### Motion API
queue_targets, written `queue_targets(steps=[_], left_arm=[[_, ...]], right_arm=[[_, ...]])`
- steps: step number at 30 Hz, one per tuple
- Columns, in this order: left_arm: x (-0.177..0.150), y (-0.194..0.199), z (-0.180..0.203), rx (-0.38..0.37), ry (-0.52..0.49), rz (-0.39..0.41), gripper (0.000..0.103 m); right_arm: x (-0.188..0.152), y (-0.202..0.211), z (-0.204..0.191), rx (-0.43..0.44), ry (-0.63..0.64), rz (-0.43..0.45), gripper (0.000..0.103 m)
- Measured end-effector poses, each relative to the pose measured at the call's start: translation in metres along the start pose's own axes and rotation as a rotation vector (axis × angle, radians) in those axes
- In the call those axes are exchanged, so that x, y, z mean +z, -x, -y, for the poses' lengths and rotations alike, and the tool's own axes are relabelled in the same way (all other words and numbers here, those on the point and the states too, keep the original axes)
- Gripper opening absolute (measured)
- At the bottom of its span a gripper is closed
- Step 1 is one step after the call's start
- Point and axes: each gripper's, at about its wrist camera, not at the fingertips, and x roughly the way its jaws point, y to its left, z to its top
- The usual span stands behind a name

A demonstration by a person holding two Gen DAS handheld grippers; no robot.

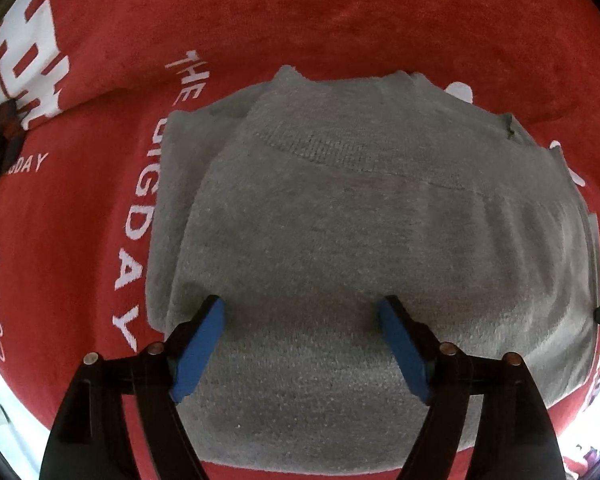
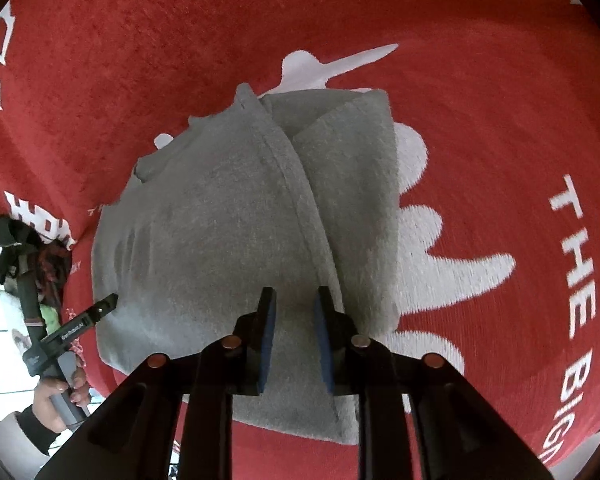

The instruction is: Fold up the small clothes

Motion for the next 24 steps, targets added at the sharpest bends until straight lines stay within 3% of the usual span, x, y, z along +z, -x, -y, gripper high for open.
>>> queue_targets(steps=[5,12,15,18,24], left_arm=[[0.008,0.000,-0.001,-0.038,-0.076,-0.023,0.080],[0.008,0.024,-0.008,-0.112,-0.188,-0.014,0.080],[0.004,0.030,-0.017,-0.141,-0.200,-0.021,0.080],[-0.003,0.040,-0.023,-0.150,-0.213,-0.019,0.080],[-0.013,0.045,-0.043,-0.158,-0.223,-0.033,0.080]], right_arm=[[-0.021,0.004,-0.004,-0.066,-0.036,0.018,0.026],[-0.049,0.010,0.006,-0.163,-0.194,0.044,0.026],[-0.057,0.017,0.008,-0.213,-0.252,0.060,0.039],[-0.066,0.025,0.004,-0.212,-0.288,0.077,0.040],[-0.078,0.029,-0.019,-0.130,-0.315,0.099,0.044]])
